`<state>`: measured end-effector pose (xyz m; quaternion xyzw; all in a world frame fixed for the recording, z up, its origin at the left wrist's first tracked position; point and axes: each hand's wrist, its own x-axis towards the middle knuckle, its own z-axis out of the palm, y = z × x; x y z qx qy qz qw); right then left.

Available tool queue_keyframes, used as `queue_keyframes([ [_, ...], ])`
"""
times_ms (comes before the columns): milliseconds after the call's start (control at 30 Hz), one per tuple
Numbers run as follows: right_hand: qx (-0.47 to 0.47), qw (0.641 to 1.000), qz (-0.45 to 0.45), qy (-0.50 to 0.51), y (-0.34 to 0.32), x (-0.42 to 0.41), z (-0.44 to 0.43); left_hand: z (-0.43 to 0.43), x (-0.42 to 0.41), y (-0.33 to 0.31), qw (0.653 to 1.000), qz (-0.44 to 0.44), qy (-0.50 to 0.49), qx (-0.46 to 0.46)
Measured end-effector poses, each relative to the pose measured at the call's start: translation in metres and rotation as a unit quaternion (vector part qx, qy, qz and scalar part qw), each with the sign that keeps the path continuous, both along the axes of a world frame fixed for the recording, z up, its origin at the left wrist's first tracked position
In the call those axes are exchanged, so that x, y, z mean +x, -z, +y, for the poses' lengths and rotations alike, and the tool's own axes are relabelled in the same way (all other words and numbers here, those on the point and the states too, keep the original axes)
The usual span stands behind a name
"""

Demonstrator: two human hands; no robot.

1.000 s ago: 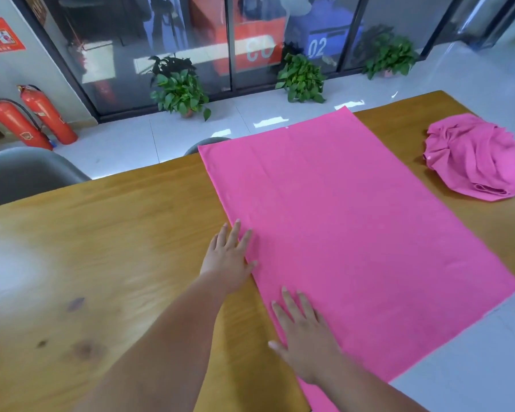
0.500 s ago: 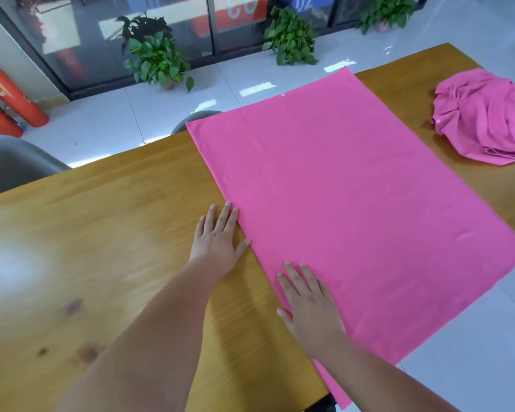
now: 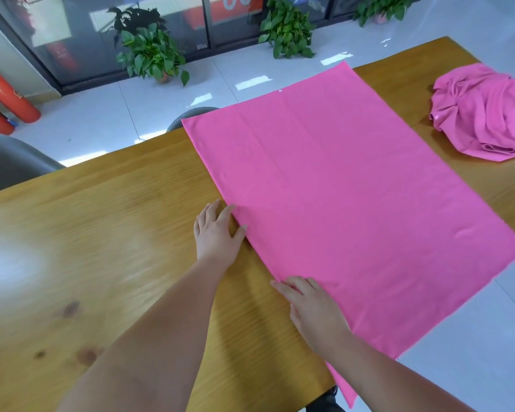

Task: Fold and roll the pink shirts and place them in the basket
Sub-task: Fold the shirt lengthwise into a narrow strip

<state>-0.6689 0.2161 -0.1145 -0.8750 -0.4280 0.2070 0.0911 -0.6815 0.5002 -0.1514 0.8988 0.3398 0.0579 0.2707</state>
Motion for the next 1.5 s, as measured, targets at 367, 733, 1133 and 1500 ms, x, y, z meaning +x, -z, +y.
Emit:
queue_keyframes([
  [367, 0.131, 0.986, -0.023, 0.103, -0.028, 0.005, -0.007, -0.002, 0.059, -0.036, 0.971, -0.04, -0.13, -0.197],
  [733, 0.019, 0.996, 0.001, 0.086, -0.055, 0.0, 0.003, 0.013, 0.046, -0.048, 0.924, -0.095, -0.169, -0.329],
  [1133, -0.026, 0.997, 0.068, -0.037, -0.082, -0.064, 0.012, 0.032, -0.056, -0.073, 0.892, -0.142, -0.217, -0.37],
  [1500, -0.003, 0.999, -0.029, 0.017, -0.123, -0.059, 0.005, 0.026, -0.058, -0.124, 0.884, -0.175, -0.159, -0.403],
])
